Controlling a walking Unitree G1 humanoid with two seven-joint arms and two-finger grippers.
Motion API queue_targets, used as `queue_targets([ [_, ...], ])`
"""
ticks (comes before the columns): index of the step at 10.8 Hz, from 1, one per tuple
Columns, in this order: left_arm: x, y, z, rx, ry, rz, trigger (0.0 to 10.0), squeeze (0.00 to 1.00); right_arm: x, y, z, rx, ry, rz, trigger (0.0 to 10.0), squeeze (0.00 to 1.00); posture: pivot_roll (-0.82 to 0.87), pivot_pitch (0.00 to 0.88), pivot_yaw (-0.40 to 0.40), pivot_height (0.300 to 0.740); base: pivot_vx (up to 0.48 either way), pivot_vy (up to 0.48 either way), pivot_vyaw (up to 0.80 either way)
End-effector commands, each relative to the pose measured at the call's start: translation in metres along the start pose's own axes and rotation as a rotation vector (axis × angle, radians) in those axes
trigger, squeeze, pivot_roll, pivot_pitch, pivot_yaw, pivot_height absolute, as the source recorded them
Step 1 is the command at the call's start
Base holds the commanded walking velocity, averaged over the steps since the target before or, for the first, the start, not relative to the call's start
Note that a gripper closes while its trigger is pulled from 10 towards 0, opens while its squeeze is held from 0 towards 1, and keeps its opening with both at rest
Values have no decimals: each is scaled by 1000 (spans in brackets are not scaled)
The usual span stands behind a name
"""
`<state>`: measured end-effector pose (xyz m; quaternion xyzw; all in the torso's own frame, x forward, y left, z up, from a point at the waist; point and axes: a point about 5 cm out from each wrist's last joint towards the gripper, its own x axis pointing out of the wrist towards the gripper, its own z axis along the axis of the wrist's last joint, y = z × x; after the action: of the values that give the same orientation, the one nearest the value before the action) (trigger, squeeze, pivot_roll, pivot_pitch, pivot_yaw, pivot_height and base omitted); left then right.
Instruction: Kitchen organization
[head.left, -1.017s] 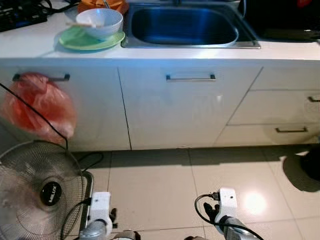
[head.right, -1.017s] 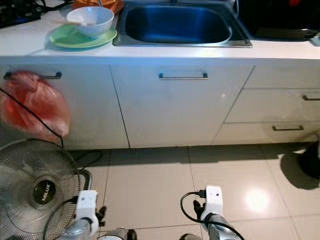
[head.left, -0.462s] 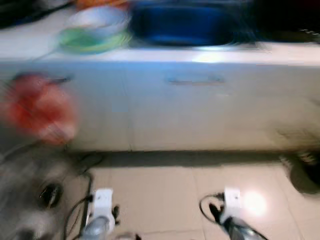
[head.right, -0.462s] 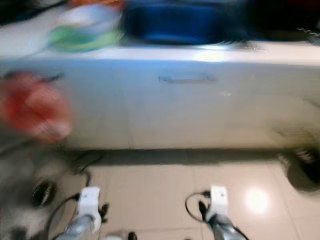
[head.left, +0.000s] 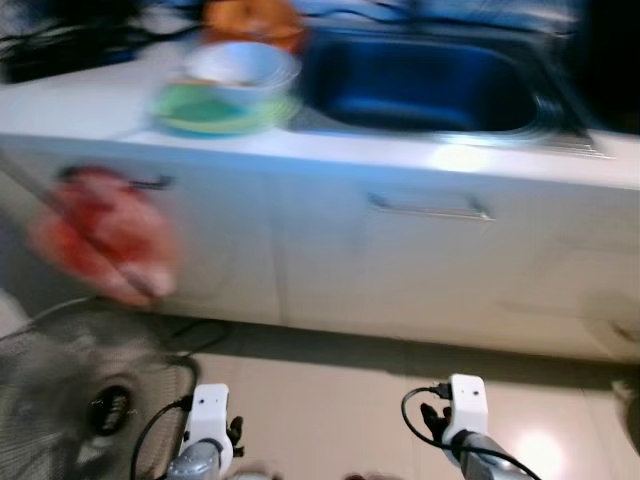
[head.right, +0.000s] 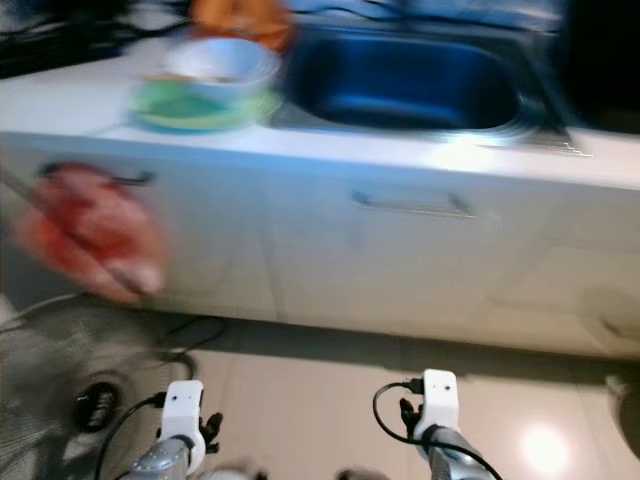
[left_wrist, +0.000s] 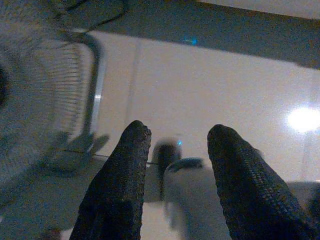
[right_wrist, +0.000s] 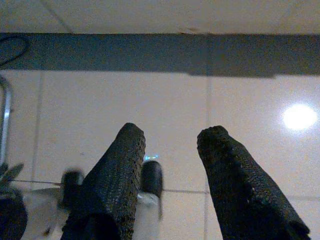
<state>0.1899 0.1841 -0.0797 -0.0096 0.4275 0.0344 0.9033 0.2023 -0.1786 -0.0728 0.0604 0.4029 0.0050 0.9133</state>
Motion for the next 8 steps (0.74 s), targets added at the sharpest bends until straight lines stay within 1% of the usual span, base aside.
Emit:
queue_targets([
  [1, -2, 6, -6, 6, 18, 16, 10000, 0, 0, 6, -6, 0, 19, 12, 10000, 0, 47, 118, -1, 740, 382, 0, 0],
  [8, 0, 6, -2, 12, 15, 18, 10000, 0, 0, 8, -5, 8, 26, 12, 10000, 0, 48, 122, 4, 740, 370, 0, 0],
])
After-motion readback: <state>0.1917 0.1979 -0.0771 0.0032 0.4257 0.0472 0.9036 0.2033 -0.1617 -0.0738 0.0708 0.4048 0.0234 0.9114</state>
